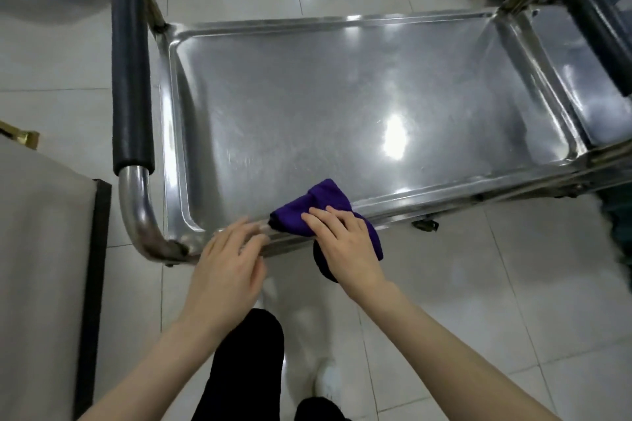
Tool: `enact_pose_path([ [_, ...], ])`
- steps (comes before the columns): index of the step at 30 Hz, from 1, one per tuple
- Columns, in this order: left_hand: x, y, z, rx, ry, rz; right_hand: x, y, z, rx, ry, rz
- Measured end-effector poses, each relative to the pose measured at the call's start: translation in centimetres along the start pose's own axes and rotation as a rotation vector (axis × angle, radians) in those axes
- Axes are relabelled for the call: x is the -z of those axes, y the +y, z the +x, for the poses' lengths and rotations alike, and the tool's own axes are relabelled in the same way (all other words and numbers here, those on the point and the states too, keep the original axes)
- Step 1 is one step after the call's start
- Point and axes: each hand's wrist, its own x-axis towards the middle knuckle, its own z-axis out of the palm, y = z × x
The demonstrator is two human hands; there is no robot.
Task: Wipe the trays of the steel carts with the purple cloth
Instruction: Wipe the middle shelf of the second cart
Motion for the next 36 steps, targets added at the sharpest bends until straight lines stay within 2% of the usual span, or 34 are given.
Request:
enact_pose_path([
  [6,-5.4,2.6,-4.6,0.029,-0.011,0.02,0.7,1.6,-6.8,0.048,0.02,0.099],
  [11,-10.4,1.7,-5.2,0.187,-0.036,0.0,-1.7,2.3,-11.7,0.041,-0.139,0.163],
  [16,-15.7,-2.6,-4.1,0.28,-0.001,0.011,-8.3,3.6,-9.6,-0.014,-0.156,0.199],
  [20,-20.9,-8.0,-2.7,0.254,0.059,0.031,-15.7,4.8,-4.9,0.074,-0.105,0.157],
  [22,-23.1,-10.6,-2.2,0.298,0.068,0.014,-19.3,5.1,-3.0,0.143,-0.12,0.185],
  [25,-25.7,-14.0,-1.4,0.316,0.172,-0.005,-24.3,4.7,-0.4,0.307,-0.068,0.153],
  [28,-28.1,-16.2,-0.9,0.24,0.293,0.01,-29.0,3.5,1.7,0.415,-0.135,0.163],
  [32,-30.7,-17.8,-0.2,0.188,0.527,0.06,-32.8,2.9,2.3,0.442,-0.14,0.191],
  [36,-32.0,-17.9,0.2,0.098,0.586,0.128,-34.0,3.4,1.9,0.485,-0.157,0.159],
])
